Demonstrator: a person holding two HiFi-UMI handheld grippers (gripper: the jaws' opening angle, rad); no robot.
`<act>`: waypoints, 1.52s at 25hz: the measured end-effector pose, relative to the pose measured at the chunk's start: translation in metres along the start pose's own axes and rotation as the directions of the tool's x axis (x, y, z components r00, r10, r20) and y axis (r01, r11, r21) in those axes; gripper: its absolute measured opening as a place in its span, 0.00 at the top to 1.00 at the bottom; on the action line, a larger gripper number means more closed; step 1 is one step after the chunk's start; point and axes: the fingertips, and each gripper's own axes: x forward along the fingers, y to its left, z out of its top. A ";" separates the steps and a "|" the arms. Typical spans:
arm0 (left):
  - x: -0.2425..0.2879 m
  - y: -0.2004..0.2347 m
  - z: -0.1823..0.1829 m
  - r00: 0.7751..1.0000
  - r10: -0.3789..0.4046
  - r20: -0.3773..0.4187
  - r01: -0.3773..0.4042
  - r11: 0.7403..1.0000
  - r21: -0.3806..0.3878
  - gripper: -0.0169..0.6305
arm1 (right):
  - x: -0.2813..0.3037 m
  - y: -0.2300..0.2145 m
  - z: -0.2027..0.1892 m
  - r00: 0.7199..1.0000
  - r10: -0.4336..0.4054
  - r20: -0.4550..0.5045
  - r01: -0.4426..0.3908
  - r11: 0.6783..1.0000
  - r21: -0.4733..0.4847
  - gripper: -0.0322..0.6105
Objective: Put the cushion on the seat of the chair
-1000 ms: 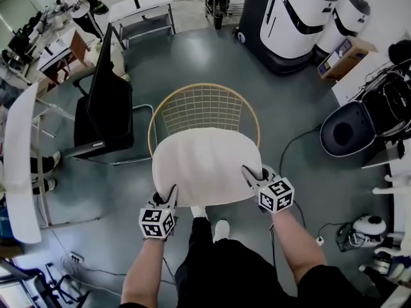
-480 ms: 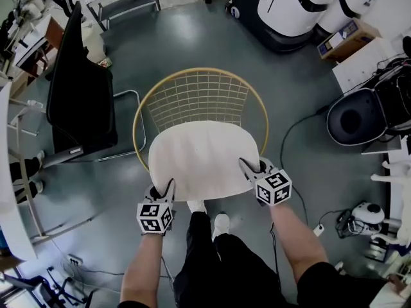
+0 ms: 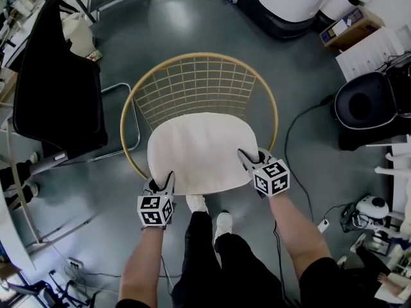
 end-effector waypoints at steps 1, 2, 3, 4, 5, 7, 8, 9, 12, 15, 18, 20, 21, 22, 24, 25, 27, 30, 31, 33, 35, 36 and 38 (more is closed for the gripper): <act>0.005 0.002 -0.003 1.000 0.002 -0.007 -0.002 1.000 0.002 0.75 | 0.006 -0.003 -0.003 1.000 -0.003 -0.007 0.003 1.000 0.004 0.82; 0.010 0.004 -0.005 1.000 0.004 -0.014 -0.004 1.000 0.006 0.75 | 0.011 -0.005 -0.007 1.000 -0.006 -0.015 0.006 1.000 0.007 0.82; 0.015 0.006 -0.008 1.000 0.008 -0.022 -0.008 1.000 0.010 0.74 | 0.016 -0.008 -0.011 1.000 -0.008 -0.023 0.008 1.000 0.009 0.81; 0.020 0.008 -0.010 0.999 0.012 -0.030 -0.012 1.000 0.015 0.74 | 0.022 -0.010 -0.014 0.999 -0.011 -0.031 0.011 1.000 0.011 0.81; 0.024 0.010 -0.012 0.999 0.017 -0.037 -0.016 1.000 0.020 0.73 | 0.026 -0.012 -0.017 0.999 -0.014 -0.038 0.015 1.000 0.013 0.81; 0.030 0.014 -0.015 0.998 0.028 -0.049 -0.026 0.999 0.030 0.71 | 0.034 -0.015 -0.022 0.999 -0.021 -0.049 0.022 1.000 0.012 0.81; 0.033 0.016 -0.016 0.998 0.034 -0.054 -0.033 0.999 0.035 0.70 | 0.037 -0.017 -0.024 0.998 -0.023 -0.055 0.024 1.000 0.012 0.81; 0.035 0.018 -0.017 0.997 0.041 -0.059 -0.038 0.999 0.039 0.66 | 0.041 -0.018 -0.026 0.998 -0.024 -0.061 0.025 1.000 0.012 0.81; 0.039 0.022 -0.021 0.996 0.053 -0.066 -0.051 0.998 0.038 0.58 | 0.050 -0.020 -0.031 0.997 -0.019 -0.081 0.020 1.000 0.011 0.79; 0.040 0.025 -0.025 0.995 0.069 -0.069 -0.066 0.997 0.043 0.56 | 0.057 -0.022 -0.035 0.996 -0.013 -0.092 0.014 1.000 0.009 0.78; 0.041 0.025 -0.028 0.995 0.068 -0.077 -0.063 0.996 0.065 0.51 | 0.062 -0.023 -0.037 0.995 -0.019 -0.100 0.020 1.000 0.007 0.78; 0.041 0.026 -0.027 0.994 0.078 -0.074 -0.072 0.995 0.071 0.51 | 0.064 -0.025 -0.037 0.995 -0.025 -0.101 0.027 1.000 0.015 0.77; 0.041 0.026 -0.026 0.994 0.082 -0.071 -0.077 0.995 0.070 0.51 | 0.064 -0.026 -0.038 0.994 -0.028 -0.101 0.030 0.999 0.018 0.77; 0.041 0.027 -0.026 0.994 0.086 -0.069 -0.081 0.994 0.071 0.50 | 0.065 -0.026 -0.039 0.994 -0.030 -0.102 0.032 0.999 0.020 0.76; 0.040 0.028 -0.026 0.993 0.099 -0.066 -0.093 0.993 0.079 0.48 | 0.066 -0.028 -0.040 0.994 -0.033 -0.107 0.036 0.999 0.022 0.75; 0.039 0.028 -0.026 0.992 0.111 -0.067 -0.105 0.990 0.090 0.47 | 0.067 -0.028 -0.041 0.993 -0.033 -0.110 0.036 0.999 0.024 0.74; 0.037 0.033 -0.027 0.986 0.149 -0.075 -0.140 0.983 0.119 0.43 | 0.069 -0.029 -0.041 0.993 -0.030 -0.114 0.034 0.999 0.028 0.72; 0.034 0.039 -0.034 0.976 0.194 -0.100 -0.180 0.974 0.137 0.39 | 0.071 -0.031 -0.042 0.992 -0.037 -0.120 0.041 0.999 0.025 0.71; 0.033 0.040 -0.035 0.974 0.201 -0.102 -0.185 0.972 0.145 0.39 | 0.071 -0.032 -0.042 0.991 -0.048 -0.122 0.051 0.998 0.021 0.70; 0.031 0.040 -0.031 0.976 0.201 -0.090 -0.185 0.970 0.159 0.38 | 0.072 -0.037 -0.043 0.990 -0.070 -0.125 0.073 0.997 0.018 0.64; 0.030 0.039 -0.026 0.978 0.194 -0.075 -0.180 0.971 0.159 0.38 | 0.072 -0.038 -0.044 0.988 -0.079 -0.131 0.081 0.997 0.010 0.43; 0.030 0.038 -0.023 0.979 0.189 -0.068 -0.177 0.971 0.158 0.38 | 0.072 -0.038 -0.045 0.988 -0.081 -0.135 0.081 0.997 0.001 0.41; 0.030 0.035 -0.018 0.982 0.179 -0.055 -0.169 0.974 0.154 0.38 | 0.073 -0.036 -0.046 0.986 -0.087 -0.142 0.085 0.996 -0.019 0.37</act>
